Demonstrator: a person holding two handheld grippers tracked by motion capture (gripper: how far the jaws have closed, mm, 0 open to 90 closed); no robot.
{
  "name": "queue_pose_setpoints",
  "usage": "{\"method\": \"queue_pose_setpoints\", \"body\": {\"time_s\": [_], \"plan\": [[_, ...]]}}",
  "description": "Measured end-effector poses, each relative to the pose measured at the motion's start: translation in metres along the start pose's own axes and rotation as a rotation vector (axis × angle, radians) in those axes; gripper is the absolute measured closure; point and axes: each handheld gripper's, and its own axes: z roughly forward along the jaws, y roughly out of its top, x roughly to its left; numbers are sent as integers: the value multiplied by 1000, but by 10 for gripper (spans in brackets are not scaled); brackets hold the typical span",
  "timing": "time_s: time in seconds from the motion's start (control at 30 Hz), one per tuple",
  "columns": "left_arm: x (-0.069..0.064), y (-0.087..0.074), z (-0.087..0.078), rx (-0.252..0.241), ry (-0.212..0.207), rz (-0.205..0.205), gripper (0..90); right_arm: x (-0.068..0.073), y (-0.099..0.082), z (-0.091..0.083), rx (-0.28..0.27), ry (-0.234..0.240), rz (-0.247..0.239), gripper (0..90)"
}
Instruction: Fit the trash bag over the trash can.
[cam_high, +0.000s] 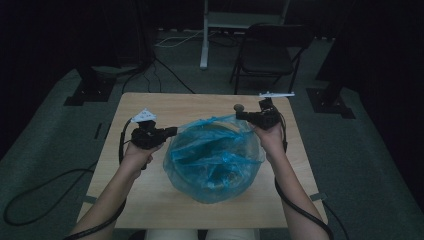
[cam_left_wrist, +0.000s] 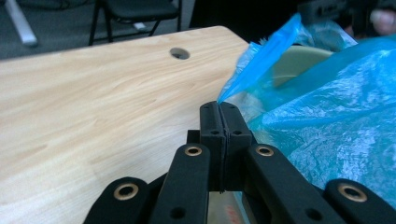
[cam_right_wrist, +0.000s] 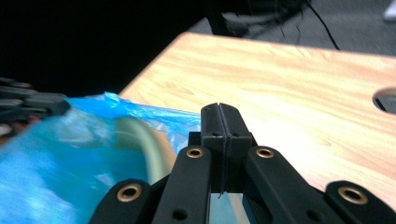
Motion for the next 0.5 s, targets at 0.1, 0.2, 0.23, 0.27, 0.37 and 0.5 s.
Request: {"method": "queue_pose_setpoints", "body": {"time_s": [0.1,0.2,0.23,0.27,0.37,0.5], "plan": [[9,-11,12,33,10,-33,900,-9,-6,21,34,-31,16,900],[18,-28,22,68,-1,-71,900,-20,-19,38,62,-35,53,900],[20,-34,25,81,-7,-87,900,-23,-25,43,70,-35,66,900],[22,-39,28,91,-7,-93,900,-26,-31,48,85,-37,74,900],[26,-56,35,122,-11,-120,898,-35,-49,60,113,-49,98,900],[29,-74,39,150,-29,-140,898,-43,-72,72,130,-47,120,900]]}}
